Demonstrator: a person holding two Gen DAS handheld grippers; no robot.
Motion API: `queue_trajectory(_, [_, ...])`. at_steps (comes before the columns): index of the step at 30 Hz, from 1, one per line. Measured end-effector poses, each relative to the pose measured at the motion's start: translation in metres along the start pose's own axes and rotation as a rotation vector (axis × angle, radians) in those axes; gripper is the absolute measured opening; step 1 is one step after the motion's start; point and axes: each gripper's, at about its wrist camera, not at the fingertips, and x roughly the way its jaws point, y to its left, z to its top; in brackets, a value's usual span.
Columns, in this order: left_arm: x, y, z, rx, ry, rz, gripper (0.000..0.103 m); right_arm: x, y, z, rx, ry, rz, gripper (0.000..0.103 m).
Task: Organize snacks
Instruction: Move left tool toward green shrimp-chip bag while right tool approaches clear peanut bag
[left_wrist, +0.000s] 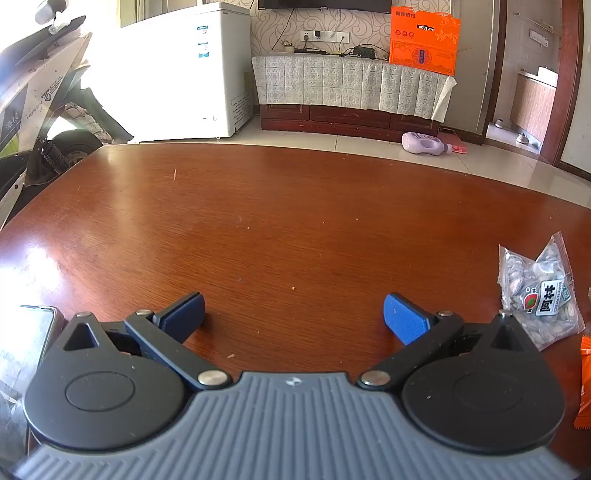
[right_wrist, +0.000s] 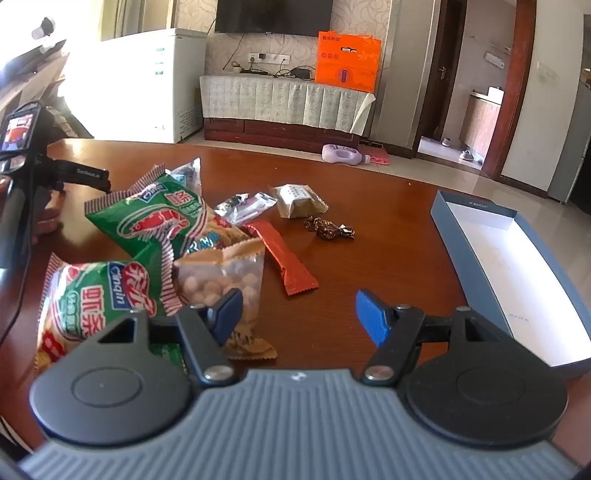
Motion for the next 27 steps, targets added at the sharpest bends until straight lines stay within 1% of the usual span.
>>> queue_trajectory(8, [0.0, 0.0, 0.0, -0.001, -0.004, -0.001, 0.103, -0.001, -0.002, 0.009, 0.002, -0.026, 0.012, 0.07])
queue_trajectory(9, [0.0, 0.0, 0.0, -0.001, -0.004, -0.001, 0.103, -0.005, 0.003, 0.017, 0.022, -0.042, 0.007, 0.07])
queue_trajectory(11, [0.0, 0.0, 0.0, 0.0, -0.004, 0.0, 0.103, -0.003, 0.0, 0.021, 0.04, -0.039, 0.024, 0.07])
queue_trajectory(14, [-0.001, 0.0, -0.001, -0.011, -0.003, 0.009, 0.103, -0.005, 0.004, 0.023, 0.039, -0.04, 0.026, 0.07])
queue_trajectory(15, [-0.001, 0.0, 0.0, -0.004, 0.002, 0.004, 0.103, -0.004, 0.004, 0.024, 0.045, -0.039, 0.029, 0.07])
queue_trajectory(18, [-0.002, 0.003, 0.003, 0.034, 0.046, -0.042, 0.103, 0.003, 0.001, 0.027, 0.085, -0.026, 0.037, 0.07])
queue_trajectory(20, [-0.002, 0.008, 0.006, 0.04, 0.052, -0.054, 0.103, 0.007, -0.002, 0.027, 0.113, -0.016, 0.04, 0.07])
queue_trajectory(21, [-0.003, 0.01, -0.001, 0.033, 0.051, -0.045, 0.103, 0.008, -0.003, 0.027, 0.12, -0.011, 0.041, 0.07])
queue_trajectory(24, [-0.006, 0.011, -0.004, 0.026, 0.048, -0.019, 0.103, 0.01, -0.005, 0.027, 0.141, -0.002, 0.051, 0.07])
queue_trajectory(27, [-0.015, 0.014, -0.01, 0.023, 0.027, 0.016, 0.103, 0.012, -0.002, 0.027, 0.135, 0.003, 0.057, 0.07])
